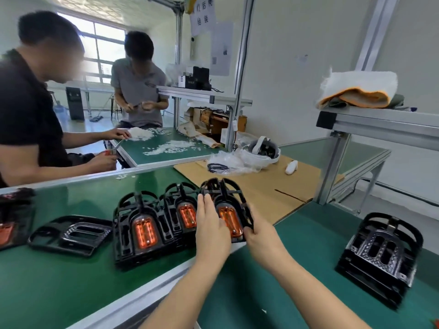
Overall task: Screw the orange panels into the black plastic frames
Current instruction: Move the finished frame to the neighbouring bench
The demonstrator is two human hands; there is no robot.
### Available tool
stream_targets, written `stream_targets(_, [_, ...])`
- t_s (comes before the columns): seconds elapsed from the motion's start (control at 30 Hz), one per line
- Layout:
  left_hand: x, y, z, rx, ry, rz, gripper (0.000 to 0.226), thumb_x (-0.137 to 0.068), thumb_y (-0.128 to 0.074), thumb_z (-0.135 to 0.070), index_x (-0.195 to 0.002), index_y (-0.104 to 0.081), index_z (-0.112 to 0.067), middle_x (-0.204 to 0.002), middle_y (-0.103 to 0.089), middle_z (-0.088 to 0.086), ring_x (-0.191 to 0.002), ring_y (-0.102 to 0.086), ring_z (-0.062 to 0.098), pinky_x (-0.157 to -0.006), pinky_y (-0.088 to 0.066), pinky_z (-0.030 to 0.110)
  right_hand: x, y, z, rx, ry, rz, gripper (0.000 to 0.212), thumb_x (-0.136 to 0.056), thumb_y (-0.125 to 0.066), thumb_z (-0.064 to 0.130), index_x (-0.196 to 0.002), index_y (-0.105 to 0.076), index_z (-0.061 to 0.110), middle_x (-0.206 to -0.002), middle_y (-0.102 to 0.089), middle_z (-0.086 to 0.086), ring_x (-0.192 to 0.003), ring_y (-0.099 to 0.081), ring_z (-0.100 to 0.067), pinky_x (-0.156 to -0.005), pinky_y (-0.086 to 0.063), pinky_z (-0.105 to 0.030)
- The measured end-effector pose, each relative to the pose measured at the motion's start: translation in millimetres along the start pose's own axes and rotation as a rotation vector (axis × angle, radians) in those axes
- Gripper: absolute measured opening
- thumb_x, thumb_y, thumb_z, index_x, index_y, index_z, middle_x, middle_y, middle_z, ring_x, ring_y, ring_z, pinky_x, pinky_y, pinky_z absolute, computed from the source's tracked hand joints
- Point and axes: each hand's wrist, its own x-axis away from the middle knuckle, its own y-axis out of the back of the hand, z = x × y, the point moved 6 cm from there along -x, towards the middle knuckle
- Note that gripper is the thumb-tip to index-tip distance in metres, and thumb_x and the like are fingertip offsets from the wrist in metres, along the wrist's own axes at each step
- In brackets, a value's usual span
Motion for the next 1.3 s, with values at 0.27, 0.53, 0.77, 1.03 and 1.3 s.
stream_targets(0.27, [-57, 33, 31, -0.141, 0.064, -0.127, 0.062, -0.096, -0.029, 0.003, -0.152, -0.004, -0.008, -0.16, 0.006, 0.005, -0.147, -0.002, 0.02, -0.12, -0.006, 0.034, -54, -47, 24, 0.05, 0.002, 0.0, 0.038, -0.09, -0.04, -0.006, -0.123, -0.052, 0.009, -0.118, -0.06, -0.009, -0.105, -0.056, -0.025, -0.088, -0.046, -0.033])
stream_targets(0.53, [-86, 41, 58, -0.405, 0.123, -0.197, 0.068, -0.091, -0.039, 0.002, -0.15, -0.004, -0.001, -0.159, -0.001, 0.016, -0.146, -0.007, 0.027, -0.118, 0.0, 0.038, -81, -85, 25, 0.135, -0.009, 0.021, 0.031, -0.087, -0.043, -0.005, -0.115, -0.053, 0.003, -0.117, -0.059, -0.014, -0.11, -0.054, -0.03, -0.085, -0.039, -0.031])
stream_targets(0.77, [-87, 38, 66, -0.573, 0.131, -0.199, 0.066, -0.093, -0.037, -0.002, -0.149, -0.001, 0.0, -0.159, 0.005, 0.016, -0.147, 0.002, 0.028, -0.117, 0.004, 0.039, -85, -91, 22, 0.284, 0.018, 0.025, 0.04, -0.087, -0.044, -0.001, -0.125, -0.05, 0.008, -0.128, -0.055, -0.009, -0.124, -0.045, -0.025, -0.107, -0.032, -0.041])
stream_targets(1.03, [-84, 39, 63, -0.72, 0.065, -0.209, 0.066, -0.095, -0.037, -0.013, -0.151, -0.002, -0.007, -0.16, 0.009, 0.007, -0.147, 0.006, 0.023, -0.116, 0.005, 0.047, -82, -95, 22, 0.328, 0.07, 0.09, 0.064, -0.094, -0.044, 0.001, -0.153, -0.02, 0.012, -0.156, -0.028, -0.007, -0.142, -0.027, -0.022, -0.116, -0.022, -0.036])
stream_targets(1.3, [-81, 38, 58, -0.802, 0.016, -0.187, 0.066, -0.097, -0.039, -0.035, -0.151, -0.01, -0.01, -0.16, 0.001, 0.003, -0.146, 0.005, 0.024, -0.115, 0.004, 0.054, -78, -91, 16, 0.285, 0.081, 0.062, 0.062, -0.097, -0.044, 0.005, -0.153, -0.021, 0.016, -0.154, -0.032, -0.004, -0.141, -0.03, -0.021, -0.116, -0.023, -0.037])
